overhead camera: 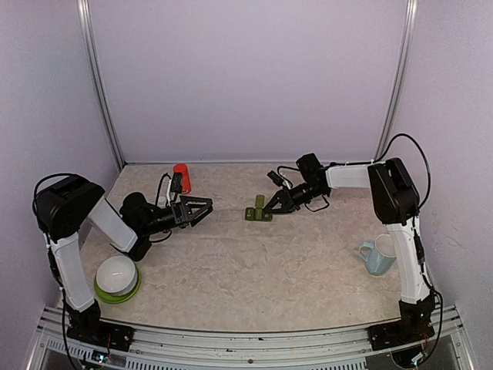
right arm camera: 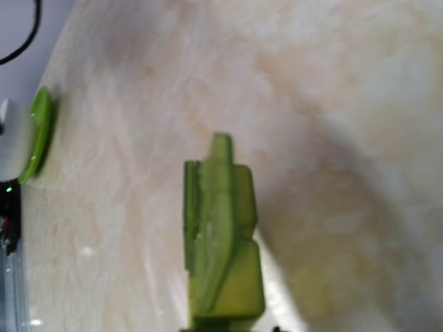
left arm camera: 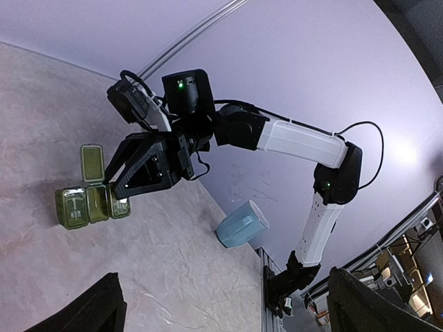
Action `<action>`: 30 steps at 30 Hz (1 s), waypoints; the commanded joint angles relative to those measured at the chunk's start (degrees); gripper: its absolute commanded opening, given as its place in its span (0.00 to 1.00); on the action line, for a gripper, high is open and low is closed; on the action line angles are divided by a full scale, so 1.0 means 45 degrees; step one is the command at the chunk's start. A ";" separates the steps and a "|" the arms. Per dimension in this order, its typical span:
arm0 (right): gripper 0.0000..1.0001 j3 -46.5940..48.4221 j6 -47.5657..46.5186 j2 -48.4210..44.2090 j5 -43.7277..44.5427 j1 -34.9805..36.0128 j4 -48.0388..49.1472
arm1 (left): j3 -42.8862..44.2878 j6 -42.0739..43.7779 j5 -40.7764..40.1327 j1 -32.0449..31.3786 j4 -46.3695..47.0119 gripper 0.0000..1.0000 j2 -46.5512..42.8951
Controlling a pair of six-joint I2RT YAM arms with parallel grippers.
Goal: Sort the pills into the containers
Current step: Place the pill container at the center of the board.
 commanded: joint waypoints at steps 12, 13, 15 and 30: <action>0.48 0.0479 0.0096 0.0464 0.1594 -0.0669 -0.0804 | -0.0119 0.0043 0.0026 0.0080 0.0503 0.99 -0.0072; 0.52 0.0484 0.0088 0.0411 0.1825 -0.0704 -0.0866 | -0.0119 0.0030 0.0032 0.0080 0.0516 0.99 -0.0068; 0.59 0.0604 -0.0011 0.0321 0.2393 -0.0799 -0.1135 | -0.0119 0.0008 0.0022 0.0098 0.0541 0.99 -0.0064; 0.93 0.1046 -0.1163 -0.1642 0.7715 -0.0862 -0.1925 | -0.0362 0.0822 -0.0728 0.0254 -0.0776 0.99 -0.0769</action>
